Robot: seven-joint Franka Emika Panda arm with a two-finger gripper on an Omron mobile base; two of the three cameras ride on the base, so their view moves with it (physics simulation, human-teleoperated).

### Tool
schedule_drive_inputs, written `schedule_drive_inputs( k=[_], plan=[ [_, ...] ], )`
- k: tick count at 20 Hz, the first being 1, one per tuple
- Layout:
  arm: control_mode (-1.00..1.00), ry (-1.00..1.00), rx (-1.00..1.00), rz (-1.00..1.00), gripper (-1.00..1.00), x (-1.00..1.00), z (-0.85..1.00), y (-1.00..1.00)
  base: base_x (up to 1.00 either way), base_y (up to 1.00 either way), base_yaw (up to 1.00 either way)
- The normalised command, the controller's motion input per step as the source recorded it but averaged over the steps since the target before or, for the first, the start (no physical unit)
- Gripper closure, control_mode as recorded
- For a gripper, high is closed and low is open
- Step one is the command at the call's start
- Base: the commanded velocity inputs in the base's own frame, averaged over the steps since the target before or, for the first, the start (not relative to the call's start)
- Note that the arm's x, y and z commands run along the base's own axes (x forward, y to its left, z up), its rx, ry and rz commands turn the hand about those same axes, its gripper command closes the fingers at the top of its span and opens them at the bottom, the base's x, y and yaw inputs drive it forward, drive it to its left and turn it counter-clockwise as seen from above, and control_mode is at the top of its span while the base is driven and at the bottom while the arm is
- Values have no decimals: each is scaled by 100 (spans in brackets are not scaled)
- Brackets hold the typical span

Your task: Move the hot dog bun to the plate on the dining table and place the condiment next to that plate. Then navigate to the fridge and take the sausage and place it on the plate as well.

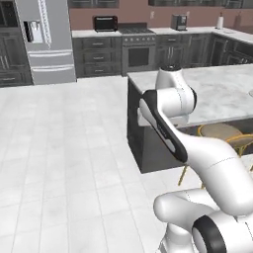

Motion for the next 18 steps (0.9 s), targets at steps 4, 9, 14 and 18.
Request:
schedule_drive_inputs(
  k=[4,9,14,18],
  plan=[
    [100,0,0,0,-100,0,0,0,99,100,0],
    [100,0,0,0,-100,0,0,0,100,92,-4],
    [100,0,0,0,-100,0,0,0,100,83,-11],
    [100,0,0,0,-100,0,0,0,100,60,-18]
  ],
)
